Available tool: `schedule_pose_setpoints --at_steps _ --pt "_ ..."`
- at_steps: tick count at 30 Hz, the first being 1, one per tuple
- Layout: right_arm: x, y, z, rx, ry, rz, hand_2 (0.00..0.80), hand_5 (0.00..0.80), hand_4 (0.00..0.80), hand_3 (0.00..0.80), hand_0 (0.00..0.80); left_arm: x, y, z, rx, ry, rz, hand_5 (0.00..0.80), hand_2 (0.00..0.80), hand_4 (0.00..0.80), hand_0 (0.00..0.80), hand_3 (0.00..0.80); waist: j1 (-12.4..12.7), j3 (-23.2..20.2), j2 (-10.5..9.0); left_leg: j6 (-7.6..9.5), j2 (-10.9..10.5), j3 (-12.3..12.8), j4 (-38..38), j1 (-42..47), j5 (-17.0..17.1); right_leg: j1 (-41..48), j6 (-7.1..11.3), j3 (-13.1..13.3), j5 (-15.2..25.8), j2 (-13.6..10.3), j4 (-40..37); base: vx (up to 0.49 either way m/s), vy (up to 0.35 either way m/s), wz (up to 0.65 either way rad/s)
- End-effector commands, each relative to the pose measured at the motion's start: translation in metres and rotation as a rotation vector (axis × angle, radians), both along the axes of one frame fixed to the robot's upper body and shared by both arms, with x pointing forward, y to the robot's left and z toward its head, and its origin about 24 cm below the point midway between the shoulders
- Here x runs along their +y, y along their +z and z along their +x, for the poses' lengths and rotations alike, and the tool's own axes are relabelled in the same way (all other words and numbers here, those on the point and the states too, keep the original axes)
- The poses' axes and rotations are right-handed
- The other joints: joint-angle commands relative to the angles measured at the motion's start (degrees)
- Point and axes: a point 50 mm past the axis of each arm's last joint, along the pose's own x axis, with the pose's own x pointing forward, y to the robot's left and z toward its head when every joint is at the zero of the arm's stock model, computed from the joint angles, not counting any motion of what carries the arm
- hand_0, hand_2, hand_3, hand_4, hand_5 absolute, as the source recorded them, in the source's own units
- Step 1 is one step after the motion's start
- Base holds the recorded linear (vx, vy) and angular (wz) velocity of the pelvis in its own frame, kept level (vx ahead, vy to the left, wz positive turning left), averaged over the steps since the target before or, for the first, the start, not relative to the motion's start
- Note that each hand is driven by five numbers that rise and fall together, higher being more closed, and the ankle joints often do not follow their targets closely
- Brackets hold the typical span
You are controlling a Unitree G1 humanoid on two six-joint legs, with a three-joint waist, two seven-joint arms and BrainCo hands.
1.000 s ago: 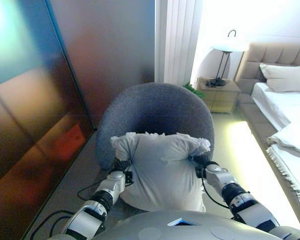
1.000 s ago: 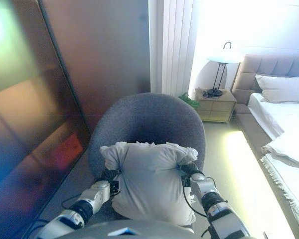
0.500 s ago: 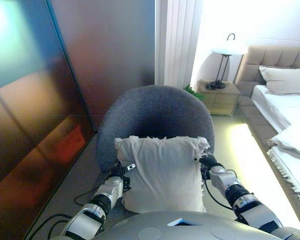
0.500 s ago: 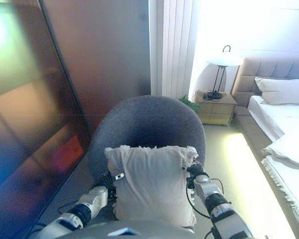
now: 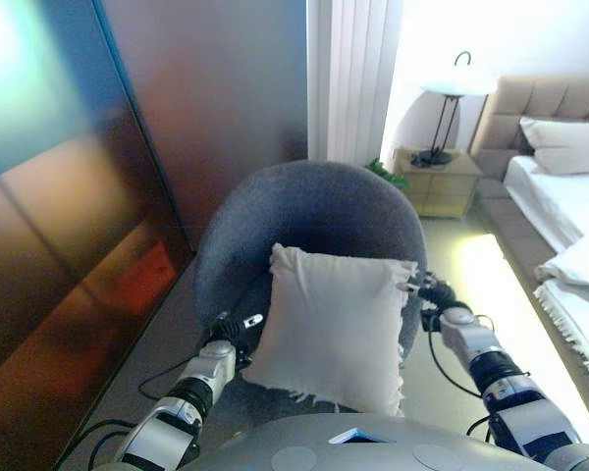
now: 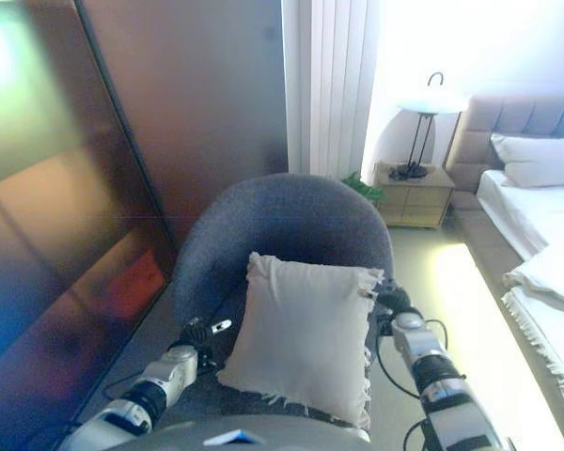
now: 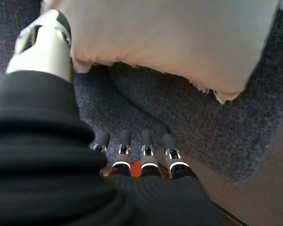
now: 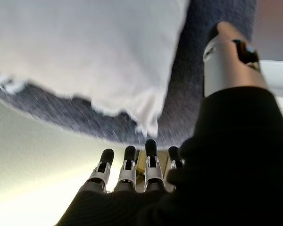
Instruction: Pick up the cushion and take it to the sofa
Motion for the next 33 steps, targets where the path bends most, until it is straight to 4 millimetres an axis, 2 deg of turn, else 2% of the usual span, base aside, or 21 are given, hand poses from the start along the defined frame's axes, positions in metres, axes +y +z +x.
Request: schedule_pose_setpoints --at_steps 1,4,6,8,11,15,18,24,27,29,31,33 --pt "-0.006 0.039 0.039 -0.181 -0.013 -0.010 0.000 0.000 0.000 0.000 0.000 -0.012 0.030 0.050 -0.172 -0.059 -0.059 0.000 0.000 0.000 0.000 0.000 2.04 4.97 -2.03 -0.67 -2.07 -0.17 0.47 -1.60 -3.15 -0.54 5.47 -2.98 -1.38 -4.15 0.27 0.042 -0.037 0.10" --pt "-0.009 0.023 0.008 -0.186 -0.010 -0.009 0.000 0.000 0.000 0.000 0.000 -0.004 0.021 0.024 -0.176 -0.057 -0.089 0.000 0.000 0.000 0.000 0.000 2.40 5.22 -2.46 -0.64 -2.00 -0.19 0.47 -1.12 -3.09 0.13 5.51 -3.42 -1.25 -4.22 0.27 0.035 -0.038 0.05" --pt "-0.012 0.022 -0.007 -0.190 -0.006 -0.015 0.000 0.000 0.000 0.000 0.000 0.005 0.017 0.007 -0.172 -0.019 -0.110 0.000 0.000 0.000 0.000 0.000 2.45 5.62 -2.78 -0.62 -2.02 -0.38 0.47 -1.04 -2.99 0.28 5.50 -3.67 -1.06 -4.25 0.27 -0.023 -0.026 0.06" --pt "-0.019 0.026 -0.015 -0.207 -0.005 -0.029 0.000 0.000 0.000 0.000 0.000 0.018 0.016 -0.009 -0.165 0.002 -0.123 0.000 0.000 0.000 0.000 0.000 2.60 6.45 -3.03 -0.43 -1.88 -0.32 0.47 -1.22 -2.65 0.15 5.42 -3.67 -0.75 -4.31 0.27 -0.076 -0.024 0.02" --pt "-0.033 0.044 -0.017 -0.294 0.003 -0.031 0.000 0.000 0.000 0.000 0.000 0.043 0.017 -0.029 -0.181 0.035 -0.117 0.000 0.000 0.000 0.000 0.000 3.06 8.02 -3.32 -0.01 -1.67 -0.38 0.47 -1.58 -2.18 -0.11 5.22 -3.58 -0.33 -4.21 0.27 -0.085 -0.014 0.01" --pt "-0.040 0.061 -0.028 -0.401 0.024 -0.037 0.000 0.000 0.000 0.000 0.000 0.066 0.023 -0.052 -0.220 0.120 -0.120 0.000 0.000 0.000 0.000 0.000 3.28 9.05 -3.64 0.60 -1.72 -0.50 0.47 -1.76 -2.22 -0.19 4.99 -3.20 -0.39 -4.04 0.34 -0.071 0.003 0.01" --pt "-0.037 0.060 -0.055 -0.444 0.031 -0.031 0.000 0.000 0.000 0.000 0.000 0.077 0.031 -0.076 -0.263 0.186 -0.136 0.000 0.000 0.000 0.000 0.000 3.35 9.03 -4.27 0.91 -1.73 -0.44 0.47 -1.73 -2.47 -0.09 4.81 -3.14 -0.50 -3.92 0.42 -0.074 -0.012 0.02" --pt "-0.020 0.055 -0.097 -0.472 -0.002 0.044 0.000 0.000 0.000 0.000 0.000 0.078 0.072 -0.086 -0.499 0.146 -0.140 0.000 0.000 0.000 0.000 0.000 3.42 7.95 -5.54 1.23 -1.59 0.03 0.47 -1.69 -3.22 0.15 4.73 -3.52 -0.82 -3.82 0.27 -0.105 -0.049 0.02" --pt "-0.012 0.051 -0.107 -0.456 -0.001 0.098 0.000 0.000 0.000 0.000 0.000 0.070 0.079 -0.087 -0.527 0.097 -0.158 0.000 0.000 0.000 0.000 0.000 3.44 7.36 -5.89 1.22 -1.53 0.29 0.47 -2.08 -3.58 -0.18 4.85 -3.45 -0.96 -3.75 0.27 -0.190 -0.059 0.00" --pt "-0.008 0.040 -0.112 -0.410 -0.012 0.137 0.000 0.000 0.000 0.000 0.000 0.065 0.073 -0.092 -0.474 0.057 -0.177 0.000 0.000 0.000 0.000 0.000 3.47 7.04 -6.00 1.16 -1.57 0.63 0.47 -2.36 -3.94 -0.44 4.96 -3.46 -1.24 -3.69 0.27 -0.212 -0.036 -0.03" --pt "-0.004 0.024 -0.116 -0.316 -0.012 0.140 0.000 0.000 0.000 0.000 0.000 0.058 0.059 -0.098 -0.385 0.057 -0.198 0.000 0.000 0.000 0.000 0.000 3.50 6.81 -5.96 1.11 -1.58 0.81 0.47 -2.70 -4.02 -0.75 5.05 -3.41 -1.36 -3.76 0.27 -0.215 -0.017 -0.10" --pt "0.000 0.002 -0.125 -0.185 -0.053 0.159 0.000 0.000 0.000 0.000 0.000 0.055 0.035 -0.114 -0.215 0.084 -0.198 0.000 0.000 0.000 0.000 0.000 3.48 6.67 -5.81 0.96 -1.58 1.11 0.47 -2.95 -4.08 -0.97 5.23 -3.37 -1.50 -3.85 0.27 -0.199 -0.003 -0.10"
